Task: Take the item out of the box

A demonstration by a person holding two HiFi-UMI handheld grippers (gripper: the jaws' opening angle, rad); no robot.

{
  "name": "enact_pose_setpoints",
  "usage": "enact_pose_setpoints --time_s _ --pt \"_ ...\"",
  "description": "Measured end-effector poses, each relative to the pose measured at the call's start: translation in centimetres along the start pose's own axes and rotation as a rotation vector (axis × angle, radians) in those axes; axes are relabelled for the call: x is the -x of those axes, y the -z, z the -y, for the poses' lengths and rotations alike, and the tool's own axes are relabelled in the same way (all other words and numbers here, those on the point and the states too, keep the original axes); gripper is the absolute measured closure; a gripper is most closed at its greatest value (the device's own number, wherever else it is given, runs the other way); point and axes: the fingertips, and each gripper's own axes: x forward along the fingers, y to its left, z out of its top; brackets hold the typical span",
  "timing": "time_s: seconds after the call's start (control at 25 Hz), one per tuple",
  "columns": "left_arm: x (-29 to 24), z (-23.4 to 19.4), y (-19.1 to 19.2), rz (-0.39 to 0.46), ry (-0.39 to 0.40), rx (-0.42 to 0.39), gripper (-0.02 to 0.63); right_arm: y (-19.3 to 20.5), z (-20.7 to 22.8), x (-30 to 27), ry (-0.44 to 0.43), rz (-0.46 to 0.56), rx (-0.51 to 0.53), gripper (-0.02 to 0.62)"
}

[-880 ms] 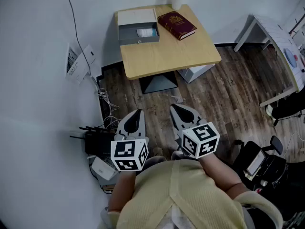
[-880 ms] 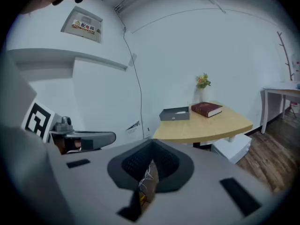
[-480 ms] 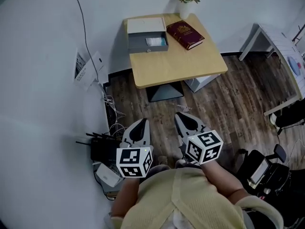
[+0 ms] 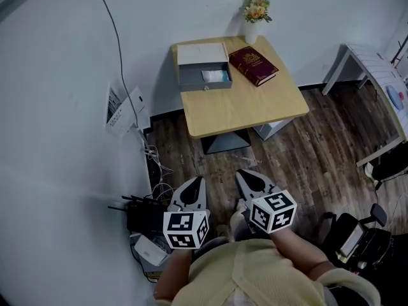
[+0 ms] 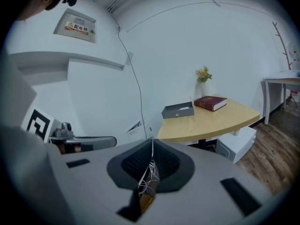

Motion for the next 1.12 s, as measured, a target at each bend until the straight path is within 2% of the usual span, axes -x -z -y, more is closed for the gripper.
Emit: enact_pose_setpoints --time_s 0.28,0.52,1.12 --pt "-3.0 -1.2 -1.1 -0.016 0.008 -0.008 0.584 -1.4 1.4 -3.5 -0.032 -0.022 0.028 0.565" --pt "-7.8 -2.2 -3.2 -0.023 0.001 -0.012 0.584 -3.9 3.9 -7.0 -0.058 -0.037 0.052 0.565" --pt "-18.4 -1.2 -7.1 -0.034 -0.014 -0.03 0.584 -8.6 10.8 -12.4 -0.123 -0.079 0.077 0.565"
